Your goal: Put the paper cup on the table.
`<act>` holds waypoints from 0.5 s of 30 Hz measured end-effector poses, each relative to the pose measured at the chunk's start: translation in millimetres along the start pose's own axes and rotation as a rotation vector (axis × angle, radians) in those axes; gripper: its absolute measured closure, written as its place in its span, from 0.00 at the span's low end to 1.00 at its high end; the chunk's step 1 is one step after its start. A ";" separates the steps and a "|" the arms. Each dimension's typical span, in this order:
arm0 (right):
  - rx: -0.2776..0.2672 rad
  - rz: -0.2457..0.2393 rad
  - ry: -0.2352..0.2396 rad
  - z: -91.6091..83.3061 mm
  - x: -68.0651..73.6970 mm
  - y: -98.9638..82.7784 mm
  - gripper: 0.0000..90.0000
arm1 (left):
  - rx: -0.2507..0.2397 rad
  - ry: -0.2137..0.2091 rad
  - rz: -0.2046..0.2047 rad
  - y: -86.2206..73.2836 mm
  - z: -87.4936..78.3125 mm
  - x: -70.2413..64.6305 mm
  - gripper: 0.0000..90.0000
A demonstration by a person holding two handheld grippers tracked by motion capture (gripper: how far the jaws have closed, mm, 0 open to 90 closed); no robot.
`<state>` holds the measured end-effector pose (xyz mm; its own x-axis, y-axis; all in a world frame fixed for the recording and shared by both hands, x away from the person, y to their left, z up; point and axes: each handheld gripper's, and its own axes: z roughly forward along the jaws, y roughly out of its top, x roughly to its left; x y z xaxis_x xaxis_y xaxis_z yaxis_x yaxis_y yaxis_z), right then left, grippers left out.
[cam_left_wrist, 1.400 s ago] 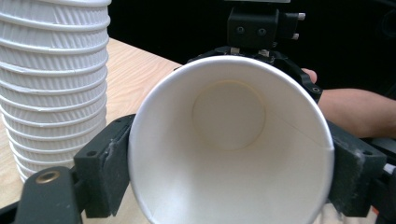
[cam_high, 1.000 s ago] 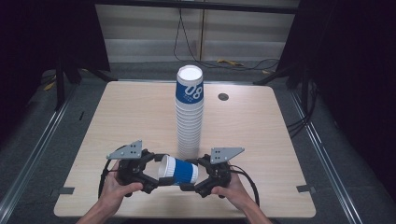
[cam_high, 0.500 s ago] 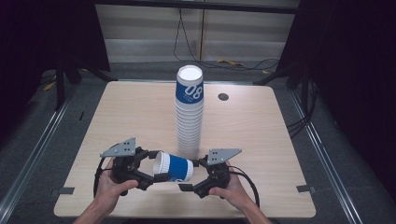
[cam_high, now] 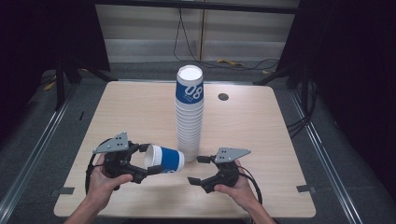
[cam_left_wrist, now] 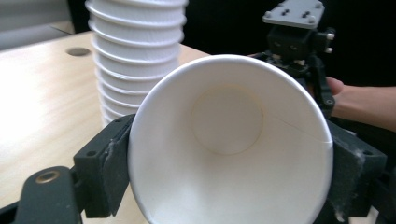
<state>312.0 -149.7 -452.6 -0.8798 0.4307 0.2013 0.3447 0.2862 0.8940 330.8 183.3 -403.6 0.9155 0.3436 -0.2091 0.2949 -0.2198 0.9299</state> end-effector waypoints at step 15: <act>-0.012 0.016 -0.211 -26.2 -0.3 2.7 0.20 | 0.093 0.154 0.033 12.3 -26.6 10.2 0.18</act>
<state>304.6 -171.4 -439.7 -0.7857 0.6050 0.1286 0.3532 0.2682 0.8963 336.5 208.4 -386.3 0.8747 0.4687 -0.1236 0.2957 -0.3140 0.9022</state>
